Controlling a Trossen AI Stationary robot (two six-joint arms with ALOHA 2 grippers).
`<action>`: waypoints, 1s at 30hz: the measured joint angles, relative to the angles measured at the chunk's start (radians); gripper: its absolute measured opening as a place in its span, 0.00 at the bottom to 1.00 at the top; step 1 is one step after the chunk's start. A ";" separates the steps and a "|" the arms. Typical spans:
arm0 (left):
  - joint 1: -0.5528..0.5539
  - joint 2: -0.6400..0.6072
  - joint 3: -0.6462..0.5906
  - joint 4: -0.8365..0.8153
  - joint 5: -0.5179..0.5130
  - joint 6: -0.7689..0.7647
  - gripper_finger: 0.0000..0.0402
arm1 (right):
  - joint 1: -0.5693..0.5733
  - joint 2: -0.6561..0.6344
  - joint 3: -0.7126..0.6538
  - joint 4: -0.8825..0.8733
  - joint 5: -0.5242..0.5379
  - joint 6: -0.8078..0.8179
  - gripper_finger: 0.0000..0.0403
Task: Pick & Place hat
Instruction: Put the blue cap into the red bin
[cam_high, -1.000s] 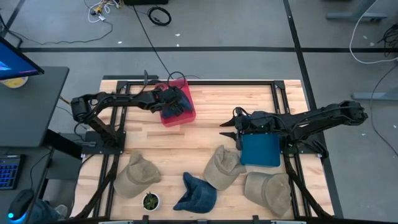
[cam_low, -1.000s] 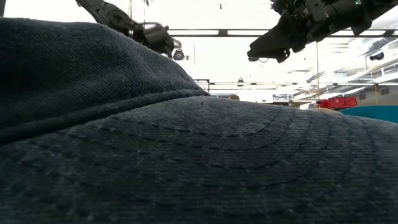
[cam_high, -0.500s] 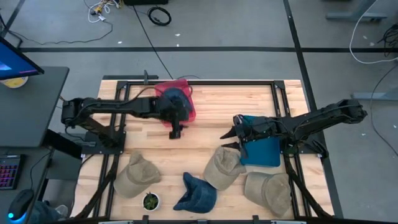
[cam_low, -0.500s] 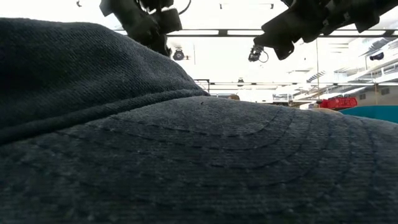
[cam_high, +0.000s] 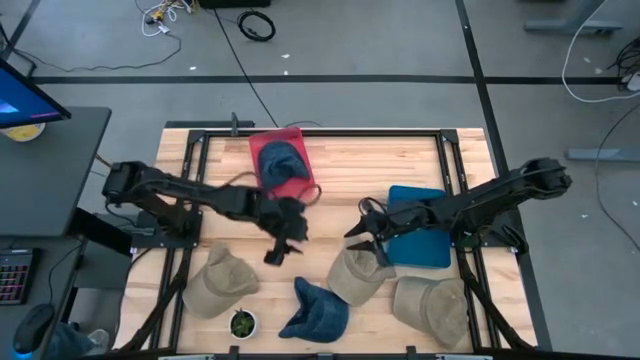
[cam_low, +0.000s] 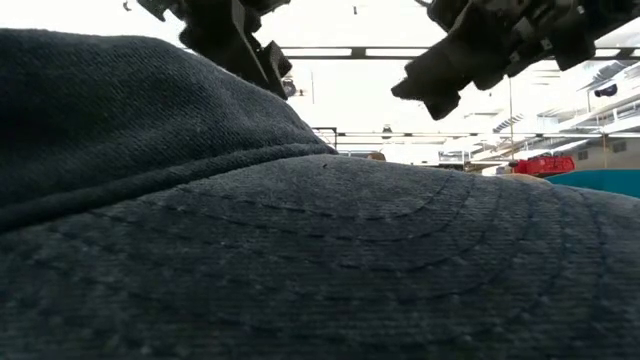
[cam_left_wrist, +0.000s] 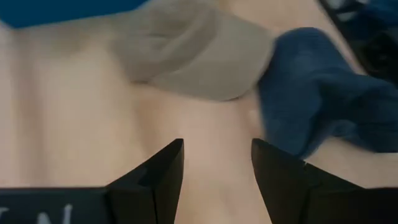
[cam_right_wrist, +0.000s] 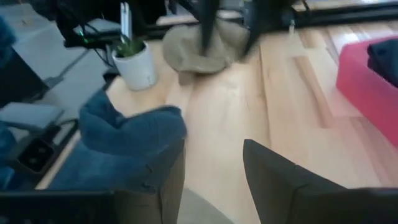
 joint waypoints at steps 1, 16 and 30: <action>-0.022 0.018 0.000 0.024 0.001 -0.003 0.48 | -0.004 0.007 0.004 -0.008 0.000 -0.006 0.41; -0.233 0.231 0.000 0.323 0.001 -0.084 0.48 | -0.018 0.006 0.008 -0.089 0.003 -0.021 0.41; -0.230 0.350 -0.001 0.429 0.000 -0.100 0.40 | -0.017 0.006 0.008 -0.121 0.003 -0.016 0.41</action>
